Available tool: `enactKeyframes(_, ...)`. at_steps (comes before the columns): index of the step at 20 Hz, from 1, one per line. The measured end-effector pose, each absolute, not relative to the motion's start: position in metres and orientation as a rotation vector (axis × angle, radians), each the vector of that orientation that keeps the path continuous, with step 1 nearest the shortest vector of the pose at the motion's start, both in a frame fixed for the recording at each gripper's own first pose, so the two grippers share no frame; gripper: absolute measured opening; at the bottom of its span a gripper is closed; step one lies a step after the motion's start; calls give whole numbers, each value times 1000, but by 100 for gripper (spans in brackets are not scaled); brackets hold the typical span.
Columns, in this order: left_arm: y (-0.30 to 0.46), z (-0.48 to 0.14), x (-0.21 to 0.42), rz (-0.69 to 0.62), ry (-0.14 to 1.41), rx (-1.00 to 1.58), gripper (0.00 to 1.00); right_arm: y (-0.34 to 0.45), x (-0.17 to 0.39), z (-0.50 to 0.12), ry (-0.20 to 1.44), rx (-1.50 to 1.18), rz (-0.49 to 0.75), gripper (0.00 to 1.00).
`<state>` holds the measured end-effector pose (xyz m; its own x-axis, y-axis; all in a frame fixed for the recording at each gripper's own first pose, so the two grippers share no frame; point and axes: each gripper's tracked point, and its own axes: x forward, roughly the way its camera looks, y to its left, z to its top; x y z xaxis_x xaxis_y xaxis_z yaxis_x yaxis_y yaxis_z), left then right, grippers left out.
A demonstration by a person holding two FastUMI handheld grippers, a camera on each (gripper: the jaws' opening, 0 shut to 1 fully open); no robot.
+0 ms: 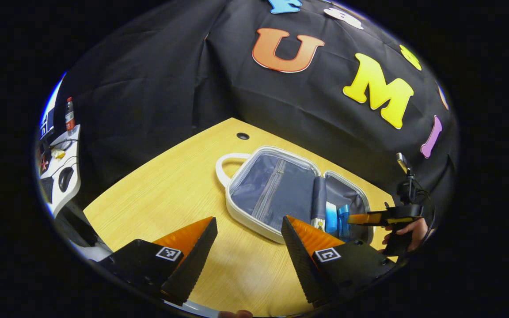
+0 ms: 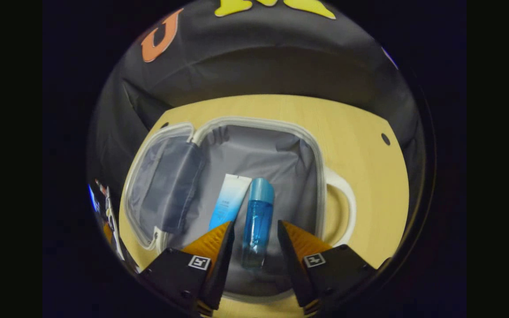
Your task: First open the suitcase, pack the skin care products into it, and then close the suitcase.
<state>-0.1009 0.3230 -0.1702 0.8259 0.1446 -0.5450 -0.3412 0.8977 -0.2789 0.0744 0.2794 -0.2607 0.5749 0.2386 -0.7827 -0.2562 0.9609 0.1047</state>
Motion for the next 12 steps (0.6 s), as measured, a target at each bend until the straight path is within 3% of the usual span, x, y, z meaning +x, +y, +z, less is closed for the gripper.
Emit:
enactKeyframes(1, 329, -168, -95, 253, 524, -376, 94, 276, 71, -246, 872, -39, 311, 68)
enactKeyframes(7, 369, -159, -54, 166, 429, -394, 94, 249, 40, -155, 599, -155, 406, 76)
enactKeyframes(8, 377, -161, -48, 159, 433, -393, 94, 244, 34, -141, 562, -177, 415, 72)
enactKeyframes(12, 416, -174, -15, 159, 431, -432, 94, 217, 8, -101, 461, -224, 416, 75)
